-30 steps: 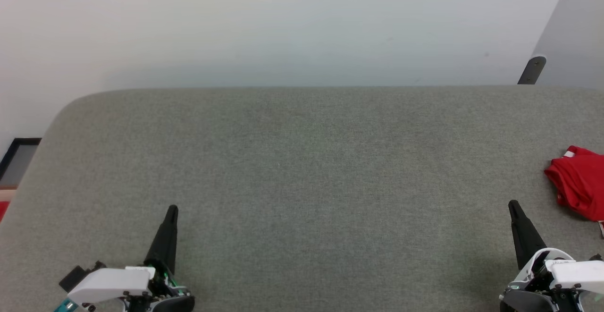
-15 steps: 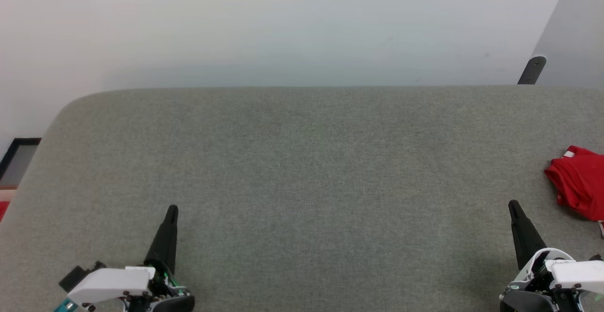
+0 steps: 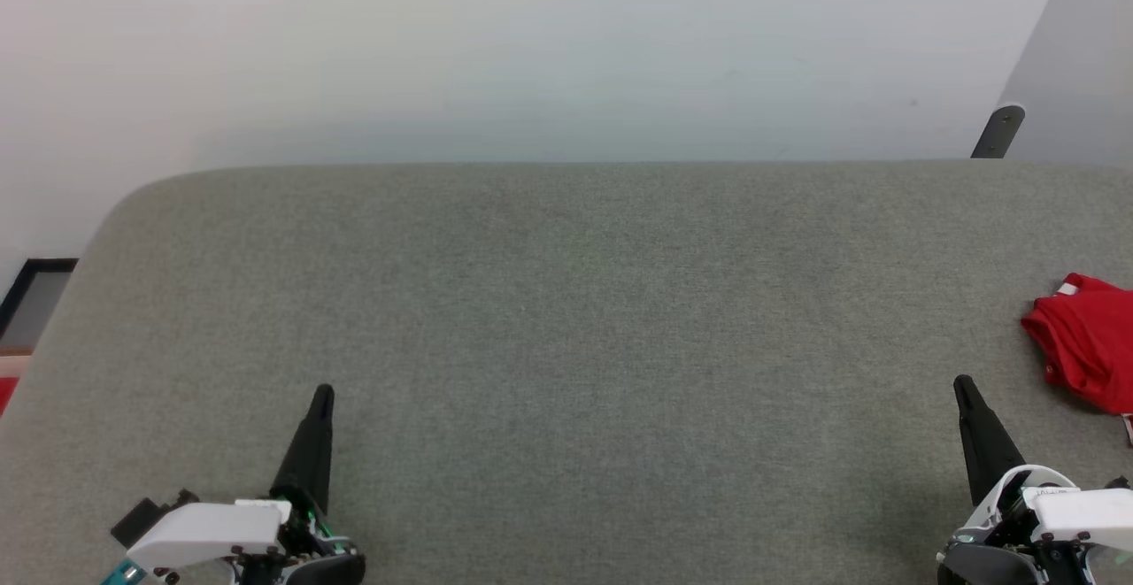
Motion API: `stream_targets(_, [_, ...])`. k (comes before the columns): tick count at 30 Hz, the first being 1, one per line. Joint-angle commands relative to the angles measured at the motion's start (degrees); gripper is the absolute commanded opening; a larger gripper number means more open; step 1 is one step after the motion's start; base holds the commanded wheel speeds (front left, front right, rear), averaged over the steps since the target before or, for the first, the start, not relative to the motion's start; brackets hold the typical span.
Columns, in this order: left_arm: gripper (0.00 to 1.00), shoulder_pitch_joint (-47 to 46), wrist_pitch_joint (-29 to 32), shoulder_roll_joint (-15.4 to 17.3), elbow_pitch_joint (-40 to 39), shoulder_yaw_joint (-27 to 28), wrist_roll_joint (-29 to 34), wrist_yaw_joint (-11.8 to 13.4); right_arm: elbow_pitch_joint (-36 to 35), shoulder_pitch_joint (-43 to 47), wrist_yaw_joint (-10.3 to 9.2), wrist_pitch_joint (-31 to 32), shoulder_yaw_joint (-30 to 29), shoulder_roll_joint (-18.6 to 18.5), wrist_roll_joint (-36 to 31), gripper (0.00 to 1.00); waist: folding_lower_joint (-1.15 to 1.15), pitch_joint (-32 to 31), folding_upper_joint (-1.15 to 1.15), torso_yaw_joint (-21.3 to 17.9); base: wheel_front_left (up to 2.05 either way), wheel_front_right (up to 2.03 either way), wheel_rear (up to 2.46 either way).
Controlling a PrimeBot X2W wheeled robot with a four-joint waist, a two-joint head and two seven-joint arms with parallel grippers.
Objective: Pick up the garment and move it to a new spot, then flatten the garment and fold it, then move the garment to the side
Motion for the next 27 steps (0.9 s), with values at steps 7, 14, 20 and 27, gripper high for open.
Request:
stream_targets(7, [0.0, -0.53, 0.11, -0.05, 0.05, 0.12, -0.18, -0.29, 0.0, -0.15, 0.02, 0.02, 0.0, 0.22, 0.28, 0.0, 0.0, 0.0, 0.0, 0.0, 0.0, 0.0, 0.0])
stream_targets(14, [0.0, -0.53, 0.11, -0.05, 0.04, 0.13, -0.19, -0.29, 0.0, -0.15, 0.02, 0.01, 0.01, 0.22, 0.29, 0.0, 0.0, 0.0, 0.0, 0.0, 0.0, 0.0, 0.0])
stream_targets(20, [0.0, -0.53, 0.11, -0.05, 0.04, 0.13, -0.19, -0.29, 0.0, -0.15, 0.02, 0.01, 0.01, 0.22, 0.29, 0.0, 0.0, 0.0, 0.0, 0.0, 0.0, 0.0, 0.0])
stream_targets(27, [0.0, -0.53, 0.11, -0.05, 0.04, 0.12, -0.19, -0.3, 0.0, -0.15, 0.02, 0.01, 0.01, 0.22, 0.29, 0.0, 0.0, 0.0, 0.0, 0.0, 0.0, 0.0, 0.0])
